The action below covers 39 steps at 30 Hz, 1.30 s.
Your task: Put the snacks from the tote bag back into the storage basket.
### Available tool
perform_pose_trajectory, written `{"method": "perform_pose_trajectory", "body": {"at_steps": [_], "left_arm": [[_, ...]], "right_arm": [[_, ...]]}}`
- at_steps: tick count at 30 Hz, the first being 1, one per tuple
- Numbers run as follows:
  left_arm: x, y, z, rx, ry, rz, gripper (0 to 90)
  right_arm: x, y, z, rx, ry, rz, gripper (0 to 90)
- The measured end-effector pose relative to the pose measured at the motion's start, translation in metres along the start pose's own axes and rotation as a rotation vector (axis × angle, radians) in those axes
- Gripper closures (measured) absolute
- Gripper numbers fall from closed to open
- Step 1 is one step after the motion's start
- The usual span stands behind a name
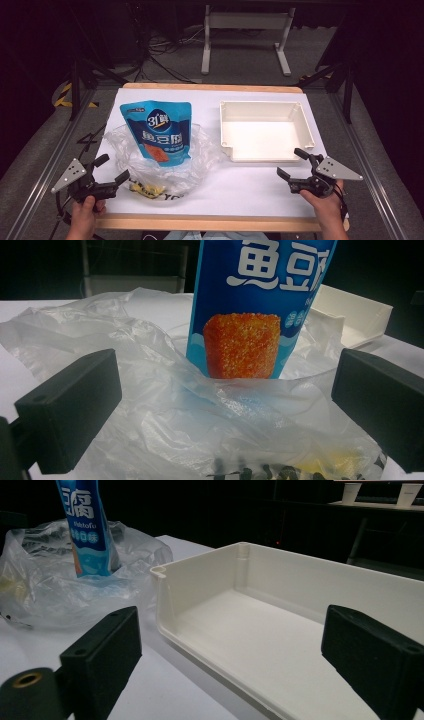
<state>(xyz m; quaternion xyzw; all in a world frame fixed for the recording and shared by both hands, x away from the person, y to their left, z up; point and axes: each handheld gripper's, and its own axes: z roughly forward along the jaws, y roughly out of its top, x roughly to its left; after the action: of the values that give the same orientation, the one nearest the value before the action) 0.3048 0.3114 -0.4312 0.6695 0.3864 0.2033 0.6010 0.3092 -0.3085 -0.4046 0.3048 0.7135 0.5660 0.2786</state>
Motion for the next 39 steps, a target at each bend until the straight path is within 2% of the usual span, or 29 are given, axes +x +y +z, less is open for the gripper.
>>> {"method": "perform_pose_trajectory", "body": {"at_steps": [4, 7, 9, 13, 16, 21, 23, 26, 29, 34, 36, 39], "left_arm": [[-0.001, 0.000, 0.001, -0.002, 0.003, -0.001, 0.4], [-0.001, 0.000, 0.001, -0.009, 0.004, -0.002, 0.4], [0.000, 0.000, 0.000, -0.002, 0.004, 0.000, 0.4], [0.001, 0.000, 0.000, -0.010, 0.005, -0.007, 0.4], [0.000, 0.000, 0.000, -0.006, 0.005, -0.007, 0.4], [0.000, 0.000, 0.000, 0.003, 0.024, -0.002, 0.4], [-0.001, -0.001, 0.000, 0.002, 0.038, -0.002, 0.5], [-0.002, -0.001, 0.001, 0.003, 0.040, 0.008, 0.5], [-0.005, -0.001, 0.003, 0.024, 0.040, 0.036, 0.4], [-0.008, -0.002, 0.005, 0.034, 0.041, 0.056, 0.4], [-0.008, -0.002, 0.004, 0.029, 0.041, 0.056, 0.4], [-0.006, -0.001, 0.002, 0.024, 0.037, 0.051, 0.4]], "right_arm": [[0.000, 0.002, 0.001, 0.031, 0.004, -0.030, 11.0], [0.002, 0.002, 0.002, 0.033, 0.027, -0.047, 14.0], [0.002, 0.003, 0.002, 0.033, 0.023, -0.055, 13.8], [0.003, 0.006, 0.002, 0.022, 0.011, -0.048, 13.5], [0.002, 0.009, -0.001, 0.009, 0.030, 0.000, 14.7], [0.001, 0.015, -0.002, 0.023, 0.029, -0.012, 14.8], [0.002, 0.021, 0.001, 0.057, 0.019, -0.015, 14.9], [0.006, 0.028, 0.003, 0.078, 0.017, -0.029, 15.0], [0.011, 0.036, 0.002, 0.059, 0.054, -0.030, 16.3], [0.018, 0.053, 0.003, 0.077, 0.083, -0.064, 16.2], [0.020, 0.060, 0.003, 0.080, 0.086, -0.072, 16.3], [0.018, 0.069, 0.004, 0.097, 0.064, -0.065, 16.1]]}}
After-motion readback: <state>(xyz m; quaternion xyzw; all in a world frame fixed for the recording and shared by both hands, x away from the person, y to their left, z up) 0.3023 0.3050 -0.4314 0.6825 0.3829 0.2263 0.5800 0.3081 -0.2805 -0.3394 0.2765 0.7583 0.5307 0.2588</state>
